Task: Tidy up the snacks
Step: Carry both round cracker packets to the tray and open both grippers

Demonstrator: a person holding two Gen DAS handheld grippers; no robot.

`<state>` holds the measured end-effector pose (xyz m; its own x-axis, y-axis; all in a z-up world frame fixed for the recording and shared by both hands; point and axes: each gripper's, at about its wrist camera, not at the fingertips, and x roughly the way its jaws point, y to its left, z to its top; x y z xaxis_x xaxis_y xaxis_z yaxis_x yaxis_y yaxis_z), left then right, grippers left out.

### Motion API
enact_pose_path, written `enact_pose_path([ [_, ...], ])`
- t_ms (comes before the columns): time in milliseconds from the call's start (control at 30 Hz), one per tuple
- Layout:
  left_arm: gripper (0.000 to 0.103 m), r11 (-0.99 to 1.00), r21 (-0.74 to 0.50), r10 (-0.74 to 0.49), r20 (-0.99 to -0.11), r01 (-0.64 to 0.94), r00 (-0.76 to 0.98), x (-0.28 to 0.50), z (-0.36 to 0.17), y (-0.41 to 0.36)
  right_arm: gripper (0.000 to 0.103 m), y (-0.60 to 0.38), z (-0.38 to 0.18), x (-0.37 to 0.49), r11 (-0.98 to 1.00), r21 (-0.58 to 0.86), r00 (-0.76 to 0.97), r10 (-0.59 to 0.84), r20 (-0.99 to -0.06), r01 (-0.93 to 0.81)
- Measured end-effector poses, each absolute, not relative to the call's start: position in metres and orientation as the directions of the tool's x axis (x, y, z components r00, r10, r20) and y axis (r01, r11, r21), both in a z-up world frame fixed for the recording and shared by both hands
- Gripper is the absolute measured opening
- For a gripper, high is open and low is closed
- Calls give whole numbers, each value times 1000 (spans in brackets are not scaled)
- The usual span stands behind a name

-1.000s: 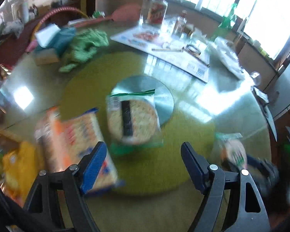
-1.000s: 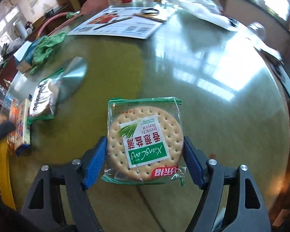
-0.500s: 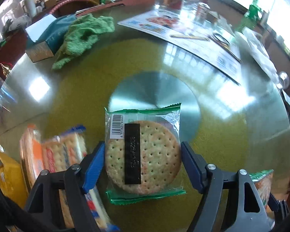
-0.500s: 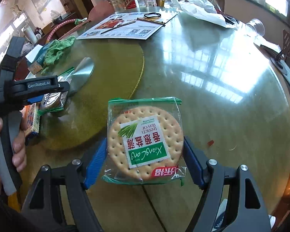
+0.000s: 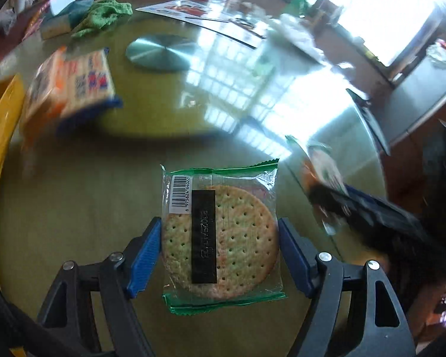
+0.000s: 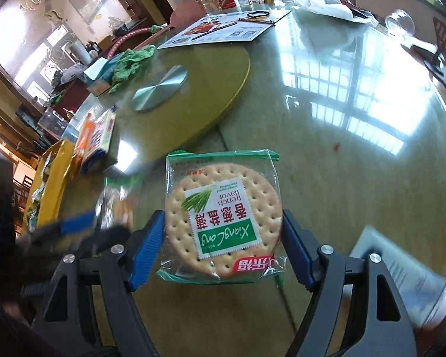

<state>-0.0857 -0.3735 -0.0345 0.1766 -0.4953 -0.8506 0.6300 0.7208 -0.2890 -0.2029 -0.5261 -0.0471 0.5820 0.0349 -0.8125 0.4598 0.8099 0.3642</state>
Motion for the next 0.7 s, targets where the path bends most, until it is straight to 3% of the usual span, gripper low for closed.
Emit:
enact_pose_path([
  [200, 76, 723, -212, -483, -835, 657, 262, -129, -33, -323, 76, -485, -45, -218, 814, 362, 581, 37, -813, 455],
  [700, 76, 762, -317, -534, -801, 564, 271, -130, -26, -243, 76, -430, -28, -217, 763, 522, 684, 148, -715, 381],
])
